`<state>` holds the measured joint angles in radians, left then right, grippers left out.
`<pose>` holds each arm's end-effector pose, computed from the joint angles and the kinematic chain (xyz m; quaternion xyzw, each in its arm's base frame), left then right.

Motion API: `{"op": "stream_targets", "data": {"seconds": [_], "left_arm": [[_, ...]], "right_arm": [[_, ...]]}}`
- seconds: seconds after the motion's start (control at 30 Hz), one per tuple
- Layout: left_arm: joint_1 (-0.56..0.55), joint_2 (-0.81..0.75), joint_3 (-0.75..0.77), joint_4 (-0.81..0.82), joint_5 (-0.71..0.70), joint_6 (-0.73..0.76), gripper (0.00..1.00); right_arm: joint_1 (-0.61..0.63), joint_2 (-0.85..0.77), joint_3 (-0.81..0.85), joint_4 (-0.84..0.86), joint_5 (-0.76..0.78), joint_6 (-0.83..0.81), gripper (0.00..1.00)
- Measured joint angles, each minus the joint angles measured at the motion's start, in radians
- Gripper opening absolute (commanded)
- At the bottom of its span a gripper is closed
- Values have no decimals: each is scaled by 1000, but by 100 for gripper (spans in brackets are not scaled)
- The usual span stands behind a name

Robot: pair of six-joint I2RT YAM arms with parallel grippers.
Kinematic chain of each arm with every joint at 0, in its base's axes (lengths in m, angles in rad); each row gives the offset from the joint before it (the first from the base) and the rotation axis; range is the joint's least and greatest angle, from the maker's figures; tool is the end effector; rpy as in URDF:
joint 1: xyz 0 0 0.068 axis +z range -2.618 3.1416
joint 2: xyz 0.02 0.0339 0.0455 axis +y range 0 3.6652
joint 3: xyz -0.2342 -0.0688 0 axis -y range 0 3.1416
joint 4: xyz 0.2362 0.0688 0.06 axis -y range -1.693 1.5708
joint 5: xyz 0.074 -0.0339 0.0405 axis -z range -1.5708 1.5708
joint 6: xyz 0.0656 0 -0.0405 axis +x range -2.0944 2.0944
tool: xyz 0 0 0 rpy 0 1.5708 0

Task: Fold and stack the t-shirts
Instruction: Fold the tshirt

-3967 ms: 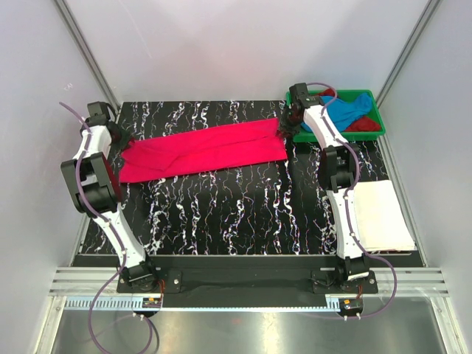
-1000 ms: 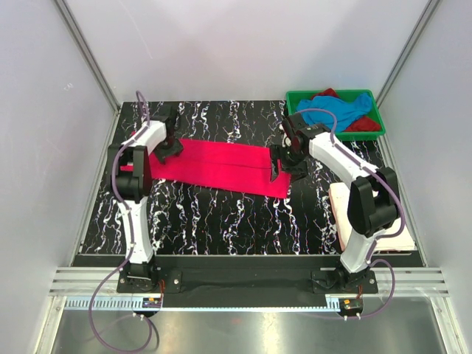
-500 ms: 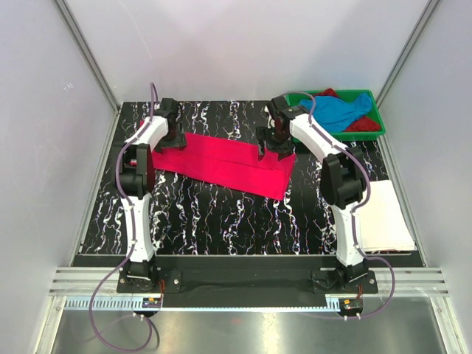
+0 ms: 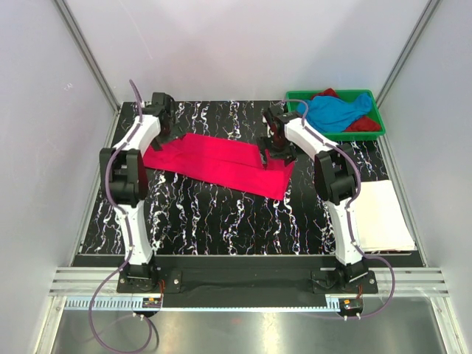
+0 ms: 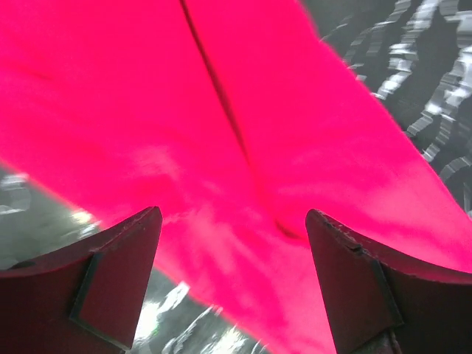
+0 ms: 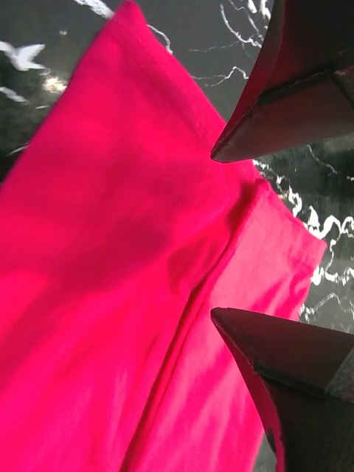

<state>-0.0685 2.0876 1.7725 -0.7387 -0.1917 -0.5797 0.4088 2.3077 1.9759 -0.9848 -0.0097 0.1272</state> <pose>0.4471 -0.0181 0.1806 -0.2670 0.9249 0.0067 0.2707 0.4176 0.1816 0.1316 -0.1398 0.9820 0.0382 0.1210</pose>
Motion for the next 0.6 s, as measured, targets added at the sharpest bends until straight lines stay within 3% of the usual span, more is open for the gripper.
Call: {"op": "stream_targets", "data": {"seconds": [0.13, 0.3, 0.43, 0.6], "left_arm": [[16, 142, 25, -12, 65, -107, 83], [26, 216, 171, -51, 134, -145, 82], [36, 263, 225, -59, 206, -92, 81], [39, 308, 292, -58, 377, 48, 79]], "right_arm": [[11, 0, -59, -3, 47, -2, 86], [60, -80, -211, 44, 79, 23, 85], [148, -194, -396, 72, 77, 83, 85], [345, -305, -570, 88, 37, 197, 85]]}}
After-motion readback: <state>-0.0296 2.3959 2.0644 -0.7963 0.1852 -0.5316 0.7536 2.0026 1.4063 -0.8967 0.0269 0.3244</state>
